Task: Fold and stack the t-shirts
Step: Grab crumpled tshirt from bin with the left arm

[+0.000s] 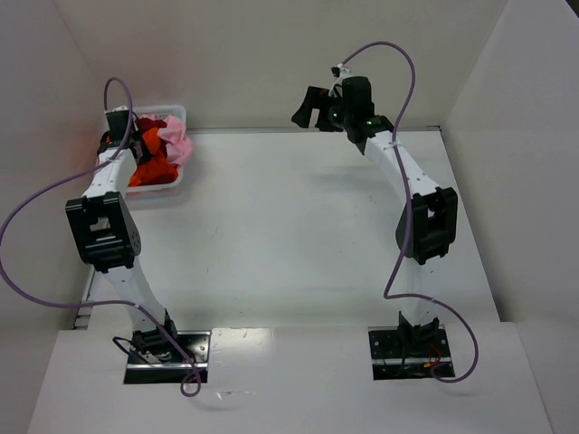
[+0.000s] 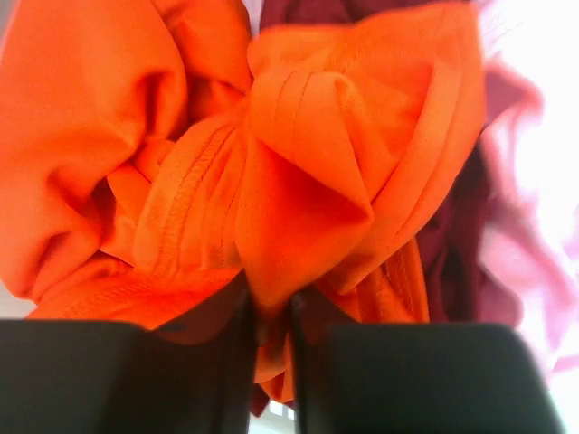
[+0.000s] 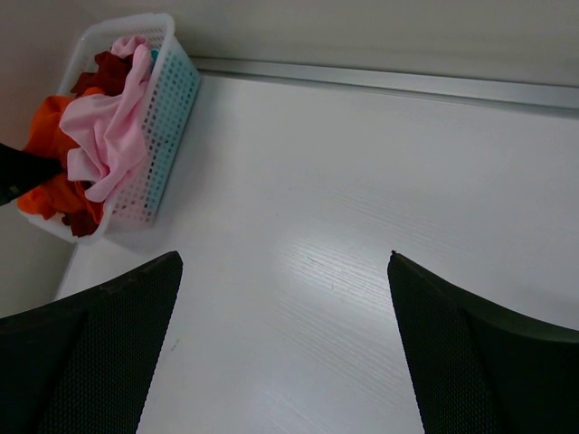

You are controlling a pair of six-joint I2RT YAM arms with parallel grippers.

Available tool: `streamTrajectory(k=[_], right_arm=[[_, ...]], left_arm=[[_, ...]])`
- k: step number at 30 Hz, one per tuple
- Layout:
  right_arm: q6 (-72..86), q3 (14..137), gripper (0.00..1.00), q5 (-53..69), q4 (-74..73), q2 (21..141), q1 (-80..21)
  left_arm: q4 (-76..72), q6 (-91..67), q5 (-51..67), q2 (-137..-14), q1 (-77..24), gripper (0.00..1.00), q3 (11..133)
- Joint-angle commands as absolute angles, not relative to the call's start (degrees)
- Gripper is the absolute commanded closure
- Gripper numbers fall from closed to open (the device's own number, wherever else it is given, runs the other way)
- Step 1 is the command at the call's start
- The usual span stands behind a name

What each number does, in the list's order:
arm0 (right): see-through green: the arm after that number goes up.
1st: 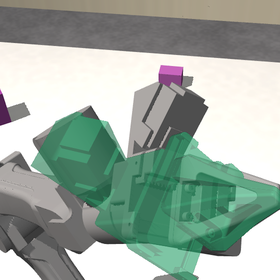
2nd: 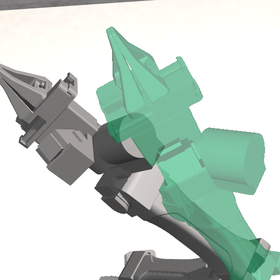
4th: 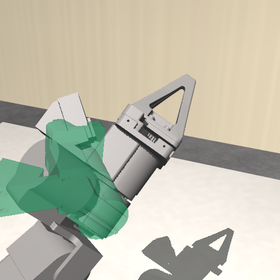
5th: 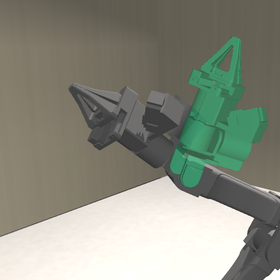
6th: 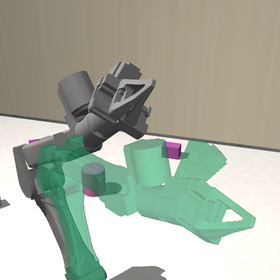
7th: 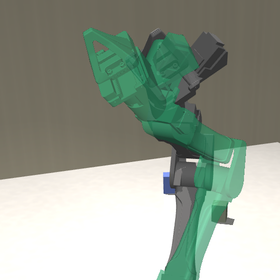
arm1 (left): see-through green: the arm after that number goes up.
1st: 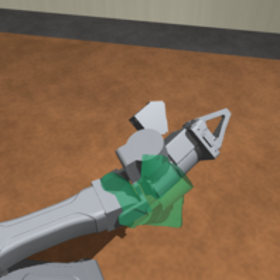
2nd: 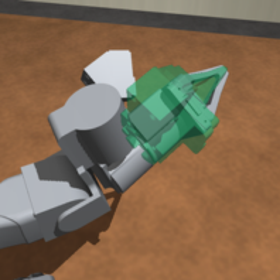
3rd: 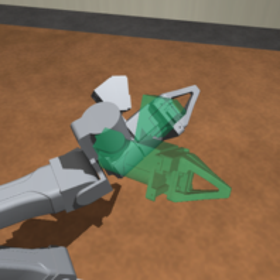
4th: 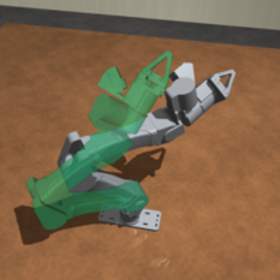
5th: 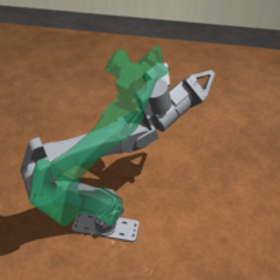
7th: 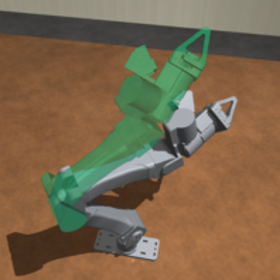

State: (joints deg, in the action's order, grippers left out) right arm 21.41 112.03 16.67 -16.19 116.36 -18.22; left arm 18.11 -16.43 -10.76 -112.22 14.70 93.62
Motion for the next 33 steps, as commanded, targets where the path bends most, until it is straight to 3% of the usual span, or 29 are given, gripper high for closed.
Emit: streamTrajectory(k=[1,5,12,20,23,25,29,33], right_arm=[[21.7,111.0,0.0,15.8,-13.2,111.6,-18.1],[23.0,108.4,0.0,15.8,-12.6,110.6,-18.1],[24.2,103.7,0.0,16.3,-9.6,105.4,-18.1],[22.3,95.8,0.0,16.3,-6.0,96.3,-18.1],[23.0,90.0,0.0,16.3,-3.2,90.5,-18.1],[23.0,86.7,0.0,16.3,0.1,85.4,-18.1],[23.6,77.2,0.0,15.0,3.2,76.0,-18.1],[22.9,74.8,0.0,13.3,3.0,68.4,-18.1]], left_arm=[[16.4,-15.9,-11.8,-110.5,14.7,0.83,97.4],[17.1,-16.4,-12.3,-107.5,14.7,1.0,99.5],[21.8,-16.3,-6.4,-97.8,14.7,1.0,107.3],[27.3,-12.8,17.8,-87.2,9.3,1.0,121.0],[26.7,-19.5,25.4,-81.7,8.4,1.0,122.7],[25.5,-22.0,29.7,-76.5,8.4,1.0,122.2],[16.3,-23.4,34.1,-64.6,8.4,0.97,108.4],[9.4,-29.1,39.1,-57.1,8.4,0.96,105.9]])
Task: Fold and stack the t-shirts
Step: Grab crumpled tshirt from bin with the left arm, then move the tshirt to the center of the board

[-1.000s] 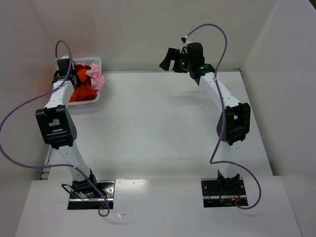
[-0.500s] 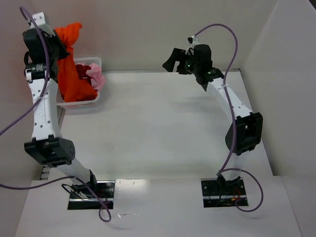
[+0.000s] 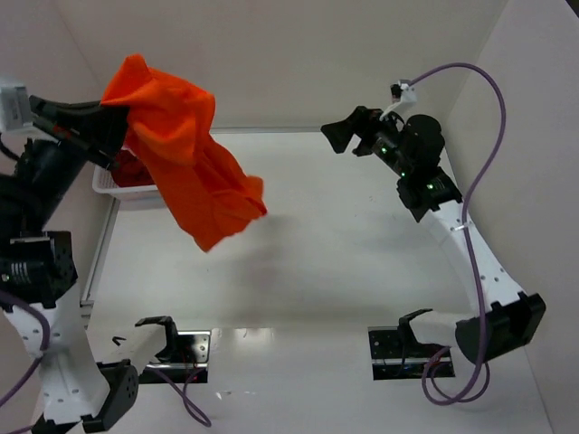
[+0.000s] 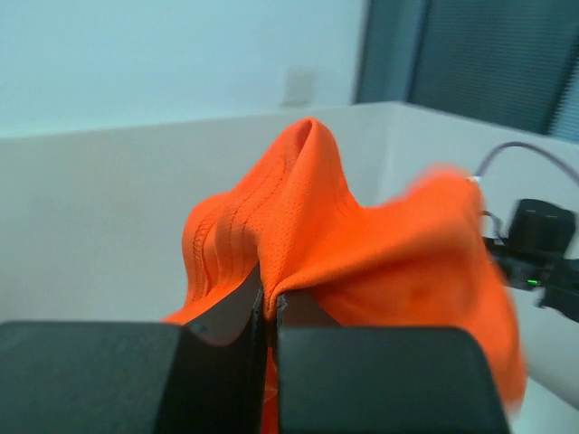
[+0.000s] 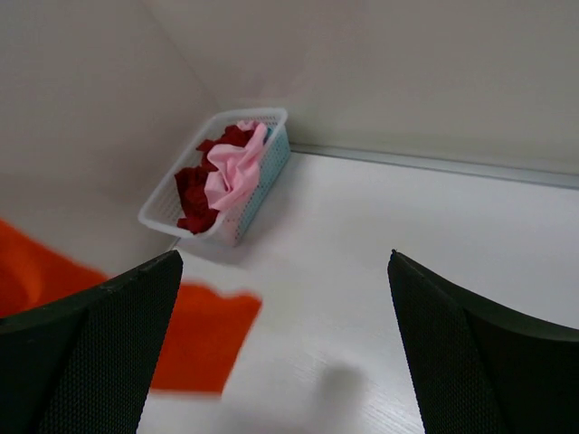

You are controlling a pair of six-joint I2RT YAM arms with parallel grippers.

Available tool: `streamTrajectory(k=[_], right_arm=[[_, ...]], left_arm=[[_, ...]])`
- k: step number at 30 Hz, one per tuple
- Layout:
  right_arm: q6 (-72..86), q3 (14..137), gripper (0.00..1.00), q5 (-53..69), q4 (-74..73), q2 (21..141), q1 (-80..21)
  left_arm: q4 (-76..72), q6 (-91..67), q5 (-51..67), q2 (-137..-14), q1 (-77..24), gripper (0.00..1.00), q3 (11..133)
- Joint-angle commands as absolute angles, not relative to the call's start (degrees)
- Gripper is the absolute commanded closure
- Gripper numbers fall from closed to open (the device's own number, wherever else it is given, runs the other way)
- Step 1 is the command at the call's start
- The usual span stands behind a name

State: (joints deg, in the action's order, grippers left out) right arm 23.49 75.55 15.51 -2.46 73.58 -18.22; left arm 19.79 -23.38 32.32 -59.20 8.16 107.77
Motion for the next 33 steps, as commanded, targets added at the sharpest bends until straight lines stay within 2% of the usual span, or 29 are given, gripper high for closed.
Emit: streamTrajectory(k=[1,3,6,10,15,20,26,33], right_arm=[[22.9,74.2,0.0,13.3,3.0,67.2,-18.1],[23.6,71.9,0.0,13.8,4.5,63.6,-18.1],[24.8,69.2,0.0,16.7,5.8,59.4,-18.1],[23.6,68.6,0.0,16.7,3.3,56.2,-18.1],[23.6,66.1,0.0,25.0,5.3,55.0,-19.6],[23.4,64.9,0.0,23.0,6.9,58.4,-28.6],[19.1,67.0,0.0,14.7,8.0,65.8,-40.7],[15.4,69.0,0.0,6.3,9.7,75.8,-46.0]], left_arm=[[8.2,-31.2,42.2,-56.5,8.4,0.95,105.0],[8.2,-32.8,42.2,-55.1,8.4,0.95,103.2],[5.4,-35.8,39.8,-53.4,8.4,1.0,95.5],[5.4,-37.4,39.6,-55.0,8.4,1.0,90.5],[3.3,-37.5,40.7,-56.9,8.4,1.0,89.2],[3.3,-37.5,38.7,-59.8,8.4,1.0,91.0],[0.9,-41.3,28.1,-62.2,8.4,1.0,90.5],[0.4,-45.7,13.8,-61.6,8.4,1.0,89.3]])
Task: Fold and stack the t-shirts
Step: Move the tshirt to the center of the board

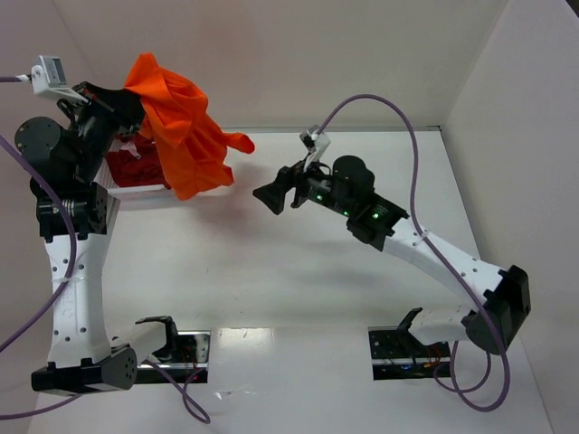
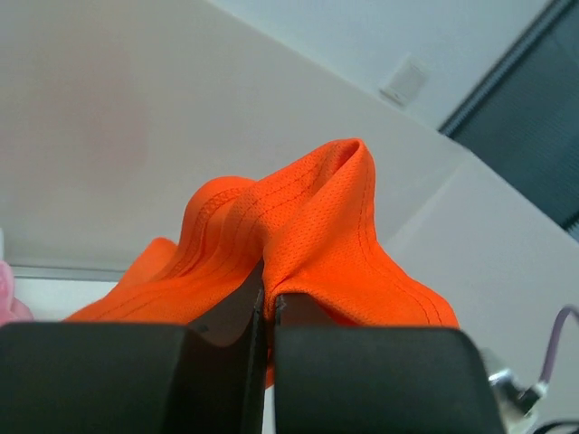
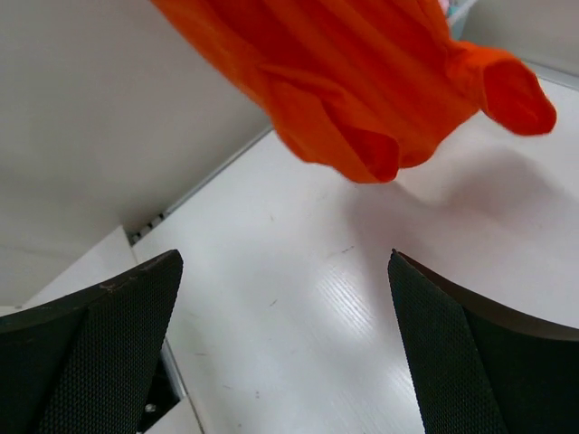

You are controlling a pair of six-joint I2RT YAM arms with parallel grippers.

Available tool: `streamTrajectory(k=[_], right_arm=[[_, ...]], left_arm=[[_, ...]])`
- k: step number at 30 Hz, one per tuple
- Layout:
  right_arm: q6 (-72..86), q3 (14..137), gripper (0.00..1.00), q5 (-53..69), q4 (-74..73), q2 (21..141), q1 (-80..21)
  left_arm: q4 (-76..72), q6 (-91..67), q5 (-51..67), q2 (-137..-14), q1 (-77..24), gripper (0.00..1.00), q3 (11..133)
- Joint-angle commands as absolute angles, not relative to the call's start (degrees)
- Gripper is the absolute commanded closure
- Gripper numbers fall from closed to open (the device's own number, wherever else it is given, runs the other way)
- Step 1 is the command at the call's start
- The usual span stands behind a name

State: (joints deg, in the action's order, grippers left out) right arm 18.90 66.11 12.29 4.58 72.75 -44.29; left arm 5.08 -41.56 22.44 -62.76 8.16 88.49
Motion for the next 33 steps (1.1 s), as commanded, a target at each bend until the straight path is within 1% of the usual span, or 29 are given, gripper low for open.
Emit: streamTrajectory(k=[1,3,8,12,16,19,22,26,28,31,33], right_arm=[[15.4,69.5,0.0,4.9,10.5,76.9,-46.7],[14.6,70.8,0.0,3.7,11.9,79.4,-47.3],[12.0,74.4,0.0,1.8,16.1,87.1,-47.9],[10.6,79.3,0.0,7.6,16.7,93.1,-47.9],[10.0,81.9,0.0,10.5,17.8,97.2,-50.0],[10.0,81.9,0.0,11.7,18.8,98.0,-51.5],[10.5,79.1,0.0,14.4,21.1,98.0,-51.5],[10.5,78.3,0.0,14.4,23.6,99.3,-52.1],[10.5,81.7,0.0,14.9,22.9,102.5,-52.6],[9.1,86.9,0.0,11.7,19.6,106.9,-53.2],[7.9,88.2,0.0,8.5,19.0,108.1,-53.2]], left_arm=[[0.4,-46.8,12.6,-61.6,8.4,1.0,88.8],[-0.4,-49.3,10.5,-61.6,8.4,1.0,87.5],[-0.4,-50.6,10.5,-62.1,8.4,1.0,87.4],[0.1,-51.4,10.5,-62.1,8.4,1.0,87.5],[0.1,-51.9,9.2,-62.7,8.4,1.0,87.5],[0.1,-51.9,8.5,-62.7,8.4,1.0,87.5],[0.1,-50.6,8.0,-63.8,8.4,1.0,87.5],[-0.4,-51.1,9.1,-64.9,8.4,1.0,88.0],[-0.4,-51.2,9.9,-64.9,8.4,1.0,88.7],[-0.4,-51.7,10.5,-65.4,8.4,1.0,89.9],[0.2,-51.7,10.5,-65.4,8.4,1.0,90.5]])
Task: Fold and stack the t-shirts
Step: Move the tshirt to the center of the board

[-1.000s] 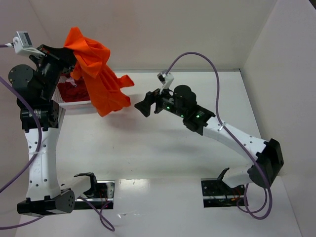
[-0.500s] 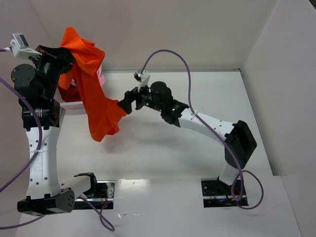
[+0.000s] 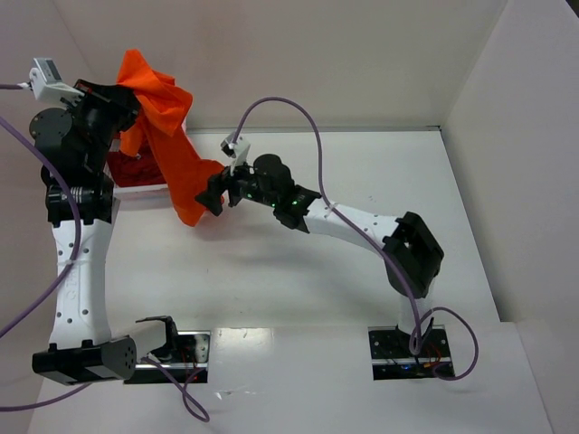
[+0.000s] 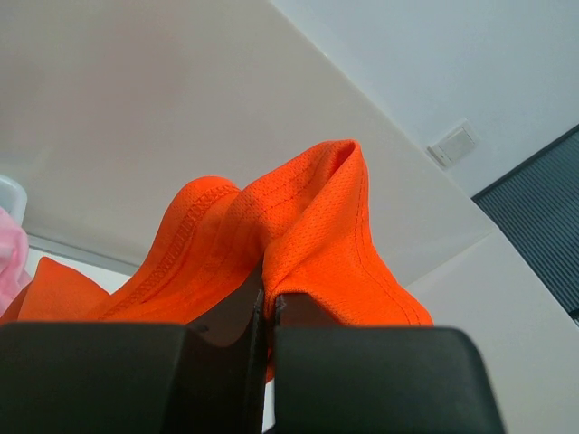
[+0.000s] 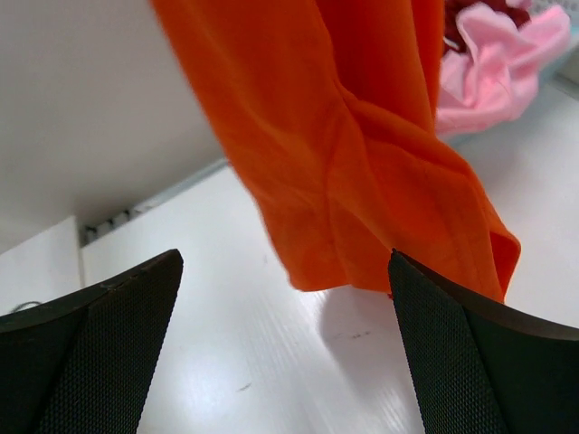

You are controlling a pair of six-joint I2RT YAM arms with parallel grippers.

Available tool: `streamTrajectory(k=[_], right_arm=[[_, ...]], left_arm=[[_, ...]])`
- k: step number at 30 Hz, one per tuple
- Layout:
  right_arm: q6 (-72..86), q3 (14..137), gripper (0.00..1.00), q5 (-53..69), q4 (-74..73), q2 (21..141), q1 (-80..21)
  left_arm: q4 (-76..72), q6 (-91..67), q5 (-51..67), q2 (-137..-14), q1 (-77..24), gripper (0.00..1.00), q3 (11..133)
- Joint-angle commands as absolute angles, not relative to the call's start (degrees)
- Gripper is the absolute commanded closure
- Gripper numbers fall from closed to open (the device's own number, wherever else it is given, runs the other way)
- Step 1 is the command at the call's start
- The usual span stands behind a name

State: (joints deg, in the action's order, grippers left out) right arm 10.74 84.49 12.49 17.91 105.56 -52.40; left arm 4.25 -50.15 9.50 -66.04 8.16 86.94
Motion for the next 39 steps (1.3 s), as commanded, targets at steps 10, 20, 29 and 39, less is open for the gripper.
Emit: streamTrajectory(k=[10,20,29,39], right_arm=[[3.9,88.9,0.0,1.1,18.5,109.8,-52.6],[11.9,91.2,0.0,13.7,23.0,114.4,-48.3],[15.4,97.7,0.98,12.2,25.0,119.1,-48.3],[6.8,96.7,0.98,-2.1,18.2,105.5,-46.7]], left_arm=[[1.2,-51.2,13.0,-65.4,8.4,1.0,93.8],[1.2,-53.3,15.9,-64.3,7.9,1.0,94.3],[2.5,-53.9,14.9,-62.1,7.9,1.0,94.3],[7.2,-44.3,-1.5,-61.5,7.9,1.0,90.2]])
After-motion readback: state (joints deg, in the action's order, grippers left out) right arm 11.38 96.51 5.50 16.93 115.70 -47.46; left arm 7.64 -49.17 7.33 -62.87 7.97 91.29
